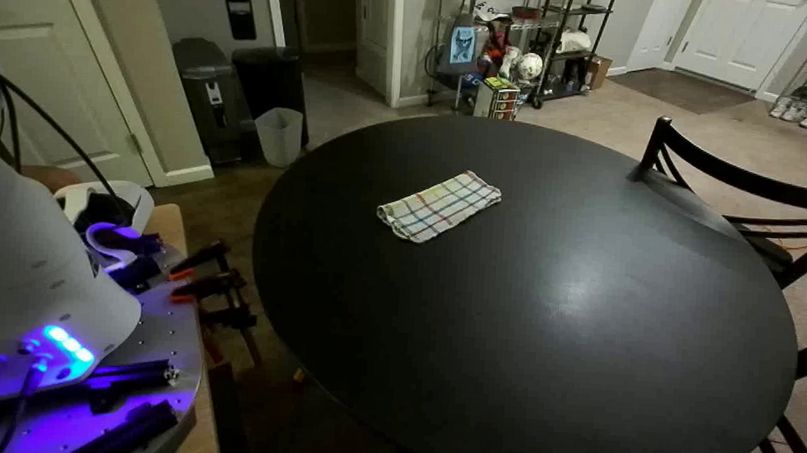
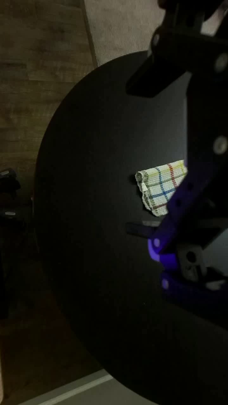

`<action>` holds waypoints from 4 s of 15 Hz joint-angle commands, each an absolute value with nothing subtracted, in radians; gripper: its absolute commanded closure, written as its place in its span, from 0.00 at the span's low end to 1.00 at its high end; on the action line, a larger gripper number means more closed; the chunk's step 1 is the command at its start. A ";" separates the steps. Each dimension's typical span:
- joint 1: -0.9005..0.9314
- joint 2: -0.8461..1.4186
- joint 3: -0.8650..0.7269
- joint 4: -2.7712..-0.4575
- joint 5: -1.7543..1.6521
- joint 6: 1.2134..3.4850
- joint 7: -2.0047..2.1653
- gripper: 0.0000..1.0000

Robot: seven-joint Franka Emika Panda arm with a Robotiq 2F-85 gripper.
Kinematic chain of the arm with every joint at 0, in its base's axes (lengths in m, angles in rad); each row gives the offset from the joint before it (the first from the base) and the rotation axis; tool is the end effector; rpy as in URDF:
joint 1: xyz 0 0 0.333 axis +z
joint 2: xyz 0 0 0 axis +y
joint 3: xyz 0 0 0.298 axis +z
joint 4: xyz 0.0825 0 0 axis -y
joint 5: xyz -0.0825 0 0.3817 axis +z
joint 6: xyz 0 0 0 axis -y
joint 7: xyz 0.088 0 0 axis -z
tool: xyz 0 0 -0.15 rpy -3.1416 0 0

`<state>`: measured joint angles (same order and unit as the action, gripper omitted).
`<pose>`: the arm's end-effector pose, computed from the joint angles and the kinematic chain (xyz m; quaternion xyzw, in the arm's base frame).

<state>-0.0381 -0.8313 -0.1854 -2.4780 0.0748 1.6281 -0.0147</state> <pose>0.3029 -0.0615 0.4942 -0.9914 0.0758 0.0043 0.1062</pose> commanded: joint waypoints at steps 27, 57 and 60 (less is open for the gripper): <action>0.027 -0.126 0.017 -2.204 0.216 2.250 0.107 0.00; -0.010 0.254 -0.015 -1.885 0.221 2.195 0.109 0.00; -0.015 0.244 -0.010 -1.872 0.243 2.146 0.100 0.00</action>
